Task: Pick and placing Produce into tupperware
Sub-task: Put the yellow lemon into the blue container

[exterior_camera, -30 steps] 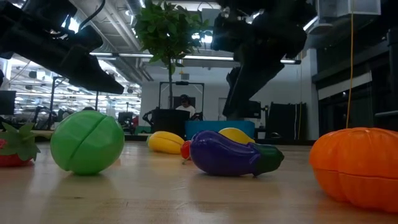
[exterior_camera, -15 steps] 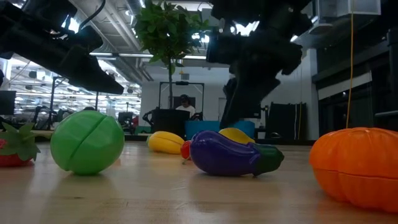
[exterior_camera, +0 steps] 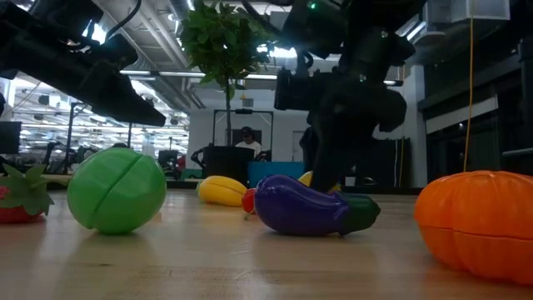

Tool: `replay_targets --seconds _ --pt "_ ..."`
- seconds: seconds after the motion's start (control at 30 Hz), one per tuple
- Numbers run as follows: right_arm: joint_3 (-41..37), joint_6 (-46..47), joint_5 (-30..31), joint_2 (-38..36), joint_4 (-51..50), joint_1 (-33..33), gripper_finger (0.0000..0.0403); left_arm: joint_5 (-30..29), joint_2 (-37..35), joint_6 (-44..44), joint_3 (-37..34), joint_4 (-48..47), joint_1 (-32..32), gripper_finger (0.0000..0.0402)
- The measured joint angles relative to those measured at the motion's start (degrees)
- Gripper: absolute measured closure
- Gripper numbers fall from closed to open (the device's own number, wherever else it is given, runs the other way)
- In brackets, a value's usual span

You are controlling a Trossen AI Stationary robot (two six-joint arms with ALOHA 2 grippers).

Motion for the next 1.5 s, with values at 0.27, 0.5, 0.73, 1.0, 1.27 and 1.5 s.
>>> replay_targets --seconds 0.27,0.5,0.73,1.0,1.27,1.5 --pt "0.0 -1.17 0.03 1.13 -0.42 -0.02 0.0095 -0.01 0.0 0.0 0.0 0.02 -0.11 0.0137" --pt "0.0 -4.5 0.07 1.13 -0.42 -0.02 0.0095 -0.02 0.0 0.0 0.0 0.0 -0.11 0.0137" --pt "0.0 -4.92 0.55 1.13 -0.12 -0.02 0.0102 -0.02 0.0 0.0 0.0 0.0 -0.11 0.0137" --pt "0.0 -4.94 0.53 1.13 -0.14 -0.17 0.0164 -0.02 0.0 0.0 0.0 0.0 -0.11 0.0137" --pt "0.0 -4.92 0.47 1.13 -0.12 -0.44 0.0174 -0.04 0.0 0.0 0.0 0.0 -0.11 0.0137" --pt "0.0 -4.55 0.36 1.13 -0.1 -0.73 0.0183 -0.04 0.0 0.01 0.0 0.0 -0.11 0.0137"
